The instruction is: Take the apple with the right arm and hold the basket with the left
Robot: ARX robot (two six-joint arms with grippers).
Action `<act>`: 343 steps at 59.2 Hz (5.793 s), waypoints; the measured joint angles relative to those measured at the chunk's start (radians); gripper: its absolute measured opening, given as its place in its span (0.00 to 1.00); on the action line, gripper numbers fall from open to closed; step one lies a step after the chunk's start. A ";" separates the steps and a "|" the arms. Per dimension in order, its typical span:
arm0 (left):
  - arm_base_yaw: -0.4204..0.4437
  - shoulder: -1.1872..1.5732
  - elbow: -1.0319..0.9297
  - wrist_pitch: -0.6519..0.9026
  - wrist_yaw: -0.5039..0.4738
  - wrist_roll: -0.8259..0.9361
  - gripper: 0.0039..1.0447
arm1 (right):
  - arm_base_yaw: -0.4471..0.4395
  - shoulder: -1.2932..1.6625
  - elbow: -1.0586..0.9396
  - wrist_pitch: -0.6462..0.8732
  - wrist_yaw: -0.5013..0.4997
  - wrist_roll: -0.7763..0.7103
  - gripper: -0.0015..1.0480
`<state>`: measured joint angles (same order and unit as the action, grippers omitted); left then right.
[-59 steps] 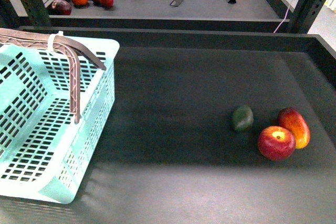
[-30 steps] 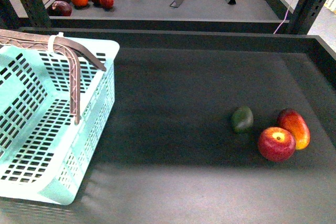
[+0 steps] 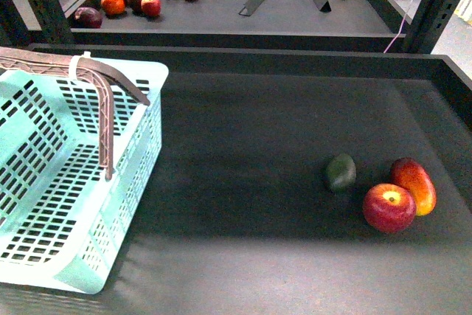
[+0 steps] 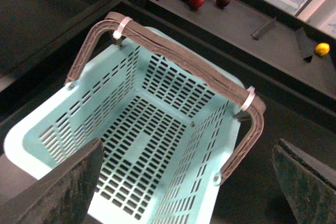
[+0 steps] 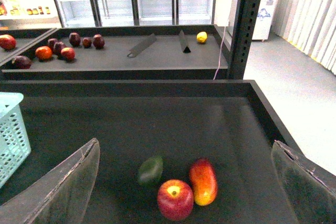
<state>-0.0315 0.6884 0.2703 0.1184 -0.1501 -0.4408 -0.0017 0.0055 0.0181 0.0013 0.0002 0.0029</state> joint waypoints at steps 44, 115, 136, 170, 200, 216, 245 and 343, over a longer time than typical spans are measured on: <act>0.074 1.050 0.622 0.206 0.143 -0.814 0.93 | 0.000 0.000 0.000 0.000 0.000 0.000 0.92; 0.100 1.318 0.900 0.060 0.151 -0.935 0.14 | 0.000 0.000 0.000 0.000 0.000 0.000 0.92; 0.023 1.143 0.830 0.051 0.203 -0.901 0.14 | 0.000 0.000 0.000 0.000 0.000 0.000 0.92; -0.241 0.999 0.864 -0.045 0.226 -0.815 0.14 | 0.000 0.000 0.000 0.000 0.000 0.000 0.92; -0.463 0.979 0.952 -0.125 0.291 -0.662 0.14 | 0.000 0.000 0.000 0.000 0.000 0.000 0.92; -0.488 0.965 0.964 -0.126 0.294 -0.621 0.14 | 0.000 0.000 0.000 0.000 0.000 0.000 0.92; -0.488 0.965 0.964 -0.127 0.293 -0.616 0.14 | 0.055 0.159 0.107 -0.264 0.208 0.091 0.92; -0.489 0.962 0.965 -0.127 0.293 -0.613 0.14 | 0.054 2.296 0.697 0.671 0.089 -0.740 0.92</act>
<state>-0.5209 1.6501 1.2354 -0.0090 0.1429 -1.0542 0.0521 2.3013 0.7151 0.6720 0.0887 -0.7372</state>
